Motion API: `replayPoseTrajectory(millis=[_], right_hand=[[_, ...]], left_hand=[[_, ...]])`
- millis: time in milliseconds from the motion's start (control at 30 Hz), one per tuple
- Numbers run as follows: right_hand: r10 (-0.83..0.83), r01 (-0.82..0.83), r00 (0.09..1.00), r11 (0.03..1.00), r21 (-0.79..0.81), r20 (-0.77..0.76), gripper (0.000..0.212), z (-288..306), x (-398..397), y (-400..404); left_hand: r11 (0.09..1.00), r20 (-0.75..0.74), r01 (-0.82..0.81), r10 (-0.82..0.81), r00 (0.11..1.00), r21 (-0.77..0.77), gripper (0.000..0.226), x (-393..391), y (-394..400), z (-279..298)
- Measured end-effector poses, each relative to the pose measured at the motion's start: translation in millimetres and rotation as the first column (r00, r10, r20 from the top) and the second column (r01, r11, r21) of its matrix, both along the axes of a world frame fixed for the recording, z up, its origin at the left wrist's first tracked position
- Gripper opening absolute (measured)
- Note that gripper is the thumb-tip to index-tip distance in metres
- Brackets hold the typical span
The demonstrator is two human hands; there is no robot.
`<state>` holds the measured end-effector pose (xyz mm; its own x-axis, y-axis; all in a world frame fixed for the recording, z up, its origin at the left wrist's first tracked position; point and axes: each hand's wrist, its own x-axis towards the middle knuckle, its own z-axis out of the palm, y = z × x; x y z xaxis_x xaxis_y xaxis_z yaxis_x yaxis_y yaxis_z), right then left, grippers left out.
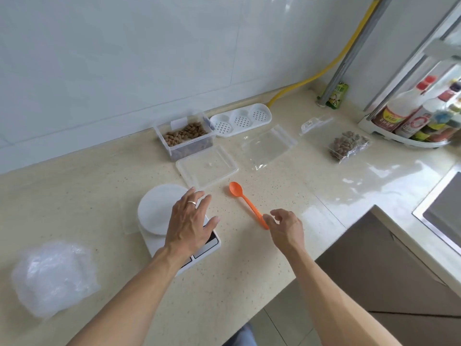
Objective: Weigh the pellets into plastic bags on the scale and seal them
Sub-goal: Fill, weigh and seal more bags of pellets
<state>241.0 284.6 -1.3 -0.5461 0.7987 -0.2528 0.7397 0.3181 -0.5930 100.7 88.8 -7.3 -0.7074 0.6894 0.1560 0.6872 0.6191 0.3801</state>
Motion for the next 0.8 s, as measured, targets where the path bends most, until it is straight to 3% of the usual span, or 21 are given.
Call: replayPoseTrajectory(millis=[133, 233, 333, 400, 533, 600, 733, 800], right_hand=[[-0.023, 0.016, 0.998, 0.995, -0.102, -0.066, 0.021, -8.3, -23.2, 16.1], [0.052, -0.057, 0.998, 0.988, -0.144, -0.036, 0.016, -14.2, -45.3, 19.7], [0.129, -0.13, 0.992, 0.971, -0.199, -0.018, 0.026, -18.5, -66.1, 22.9], [0.18, -0.18, 0.983, 0.944, -0.276, -0.024, 0.021, -13.3, -80.3, 28.3], [0.214, -0.315, 0.942, 0.829, -0.462, -0.258, 0.01, 2.2, -111.9, 32.8], [0.245, -0.369, 0.92, 0.806, -0.464, -0.307, 0.013, 6.1, -128.8, 26.7], [0.363, -0.435, 0.901, 0.746, -0.505, -0.239, 0.039, 7.7, -156.8, 6.4], [0.434, -0.473, 0.877, 0.7, -0.535, -0.207, 0.035, 5.3, -163.1, -3.6]], left_hand=[[0.999, 0.027, -0.025, 0.026, 0.999, -0.033, 0.05, -11.2, 11.0, -1.0], [0.996, 0.021, -0.071, 0.073, 0.997, -0.061, 0.047, -24.3, 12.3, 2.7], [0.986, 0.031, -0.135, 0.139, 0.99, -0.098, 0.048, -39.1, 12.1, 9.1], [0.979, 0.008, -0.178, 0.18, 0.984, -0.101, 0.046, -49.5, 11.7, 13.2], [0.956, -0.007, -0.269, 0.271, 0.963, -0.118, 0.055, -64.4, 10.8, 19.7], [0.941, 0.002, -0.31, 0.313, 0.95, -0.134, 0.056, -68.5, 9.1, 21.3], [0.904, 0.04, -0.392, 0.404, 0.914, -0.171, 0.048, -71.3, 3.0, 25.0], [0.892, 0.055, -0.417, 0.432, 0.9, -0.174, 0.047, -72.6, -1.1, 28.1]])
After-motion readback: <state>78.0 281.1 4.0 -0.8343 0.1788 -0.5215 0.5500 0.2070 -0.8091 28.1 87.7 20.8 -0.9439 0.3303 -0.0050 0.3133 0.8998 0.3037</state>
